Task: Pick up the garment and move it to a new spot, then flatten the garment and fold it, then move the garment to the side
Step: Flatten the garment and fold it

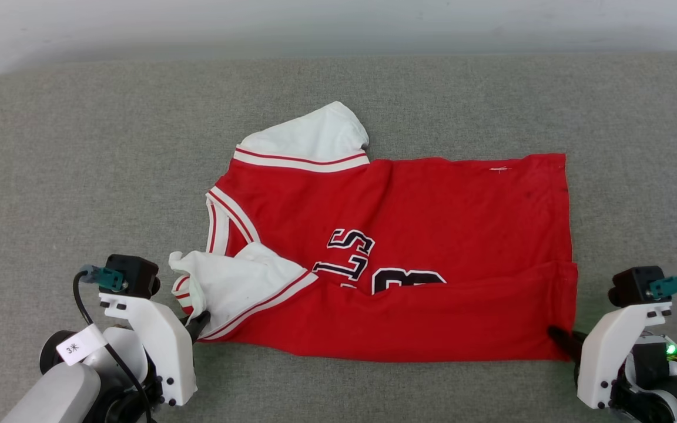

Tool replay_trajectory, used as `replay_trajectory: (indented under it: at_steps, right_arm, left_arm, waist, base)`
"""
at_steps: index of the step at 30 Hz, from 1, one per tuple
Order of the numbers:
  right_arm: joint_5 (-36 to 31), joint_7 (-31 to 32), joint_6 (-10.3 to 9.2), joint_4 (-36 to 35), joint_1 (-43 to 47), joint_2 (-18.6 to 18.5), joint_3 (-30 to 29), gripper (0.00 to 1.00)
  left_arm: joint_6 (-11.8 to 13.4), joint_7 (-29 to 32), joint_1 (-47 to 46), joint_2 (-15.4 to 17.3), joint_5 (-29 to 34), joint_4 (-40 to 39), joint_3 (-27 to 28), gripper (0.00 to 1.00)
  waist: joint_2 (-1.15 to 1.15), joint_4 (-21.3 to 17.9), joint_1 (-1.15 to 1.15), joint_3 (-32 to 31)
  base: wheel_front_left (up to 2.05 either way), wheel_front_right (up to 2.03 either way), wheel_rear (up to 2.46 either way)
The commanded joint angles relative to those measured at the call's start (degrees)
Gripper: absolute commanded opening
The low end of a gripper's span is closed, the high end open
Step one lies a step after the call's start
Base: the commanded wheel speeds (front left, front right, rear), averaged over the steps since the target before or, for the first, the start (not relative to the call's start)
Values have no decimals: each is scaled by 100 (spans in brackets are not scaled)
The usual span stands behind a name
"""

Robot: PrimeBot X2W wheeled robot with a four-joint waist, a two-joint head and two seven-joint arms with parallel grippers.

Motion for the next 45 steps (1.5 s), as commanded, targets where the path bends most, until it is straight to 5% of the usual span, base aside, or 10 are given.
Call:
replay_trajectory:
  at_steps: [1, 20, 27, 35, 36, 37, 38, 45]
  right_arm:
    - [50, 51, -1, 150, -23, 44, 159, 0]
    - [89, 49, -2, -609, 735, -220, 75, 0]
    - [32, 215, -2, -893, 1459, -24, -213, 0]
    - [-80, -46, -2, -775, 1724, 340, -439, 0]
    - [-109, -105, -2, -729, 1725, 352, -433, 23]
    - [-125, -190, -2, -690, 1708, 379, -454, 44]
    - [-136, -258, -2, -634, 1687, 414, -456, 100]
    - [-335, -1261, -2, -619, 1517, 494, -485, 100]
  left_arm:
    - [-38, -52, -40, -14, -26, 21, 8, 0]
    - [331, -137, 1155, 245, -203, -414, 49, 0]
    - [515, -91, 1732, 325, -399, -543, 58, 0]
    - [328, -349, 1644, 25, -450, -108, -17, 0]
    - [297, -369, 1607, -23, -468, -29, -31, 4]
    - [268, -370, 1583, -59, -475, 63, -59, 35]
    - [238, -391, 1548, -106, -492, 169, -66, 99]
    - [74, -687, 1319, -218, -360, 558, -54, 100]
  waist:
    - [0, -5, 0, -16]
    - [0, -54, 0, -1111]
    - [0, -45, 0, -1364]
    - [0, -85, 0, -1353]
    - [0, -86, 0, -1345]
    - [0, -90, 0, -1336]
    - [0, -96, 0, -1327]
    - [0, -148, 0, -1296]
  base:
    - [0, 0, 0]
    - [0, 0, 0]
    - [0, 0, 0]
    - [0, 0, 0]
    - [0, 0, 0]
    - [0, 0, 0]
    - [0, 0, 0]
    - [0, 0, 0]
